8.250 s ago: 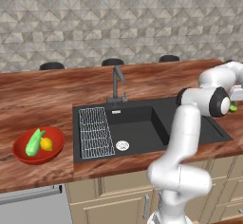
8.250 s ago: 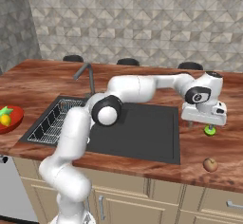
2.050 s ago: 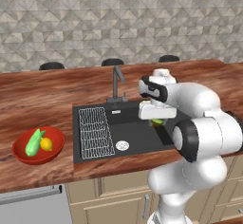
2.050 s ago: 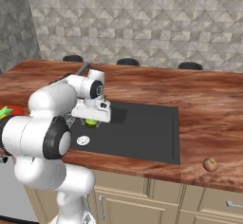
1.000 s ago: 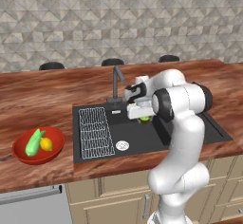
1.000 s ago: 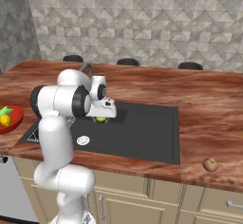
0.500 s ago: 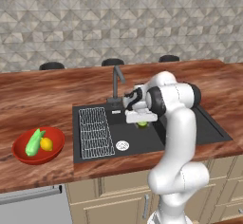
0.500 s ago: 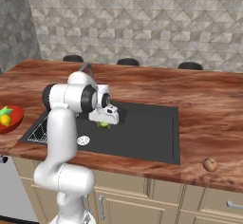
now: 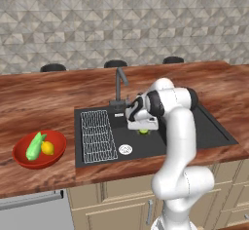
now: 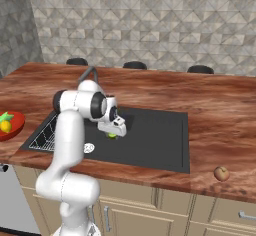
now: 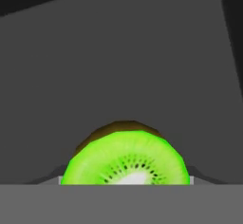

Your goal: There is a mixed pile of frozen fruits and vegetables on the counter. Locate all the frozen vegetables and place the items in a bowl on the counter. Take all the frozen fruits and defrost them in a running sink.

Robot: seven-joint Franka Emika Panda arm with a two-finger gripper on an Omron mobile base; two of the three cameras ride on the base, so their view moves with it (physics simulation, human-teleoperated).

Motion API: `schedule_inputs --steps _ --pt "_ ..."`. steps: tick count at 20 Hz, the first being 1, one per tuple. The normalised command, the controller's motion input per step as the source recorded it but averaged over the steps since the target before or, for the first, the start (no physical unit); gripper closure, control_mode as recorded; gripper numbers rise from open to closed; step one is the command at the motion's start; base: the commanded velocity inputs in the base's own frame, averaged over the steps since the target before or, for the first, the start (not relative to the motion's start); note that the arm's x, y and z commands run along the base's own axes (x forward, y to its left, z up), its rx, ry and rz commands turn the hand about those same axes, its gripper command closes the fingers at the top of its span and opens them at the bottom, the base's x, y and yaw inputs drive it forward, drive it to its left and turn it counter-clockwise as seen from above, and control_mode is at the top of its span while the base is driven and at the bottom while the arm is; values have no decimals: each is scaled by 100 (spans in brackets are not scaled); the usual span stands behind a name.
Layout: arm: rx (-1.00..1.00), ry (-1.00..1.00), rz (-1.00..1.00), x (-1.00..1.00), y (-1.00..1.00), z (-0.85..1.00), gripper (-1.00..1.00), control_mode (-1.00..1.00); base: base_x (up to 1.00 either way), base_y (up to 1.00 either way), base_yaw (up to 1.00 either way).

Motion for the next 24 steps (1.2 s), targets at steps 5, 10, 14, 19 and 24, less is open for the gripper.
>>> schedule_inputs --steps 5,10,14,19,24 --pt "-1 -11 0 22 0 -15 100 -100 0 0 0" --pt "0 -1 0 1 1 -9 -100 -100 0 0 0" --pt "0 0 0 0 0 1 -100 -100 0 0 0" --pt "-3 2 0 -5 3 22 -100 -100 0 0 0" --pt "0 2 0 -18 -11 50 -100 -100 0 0 0"
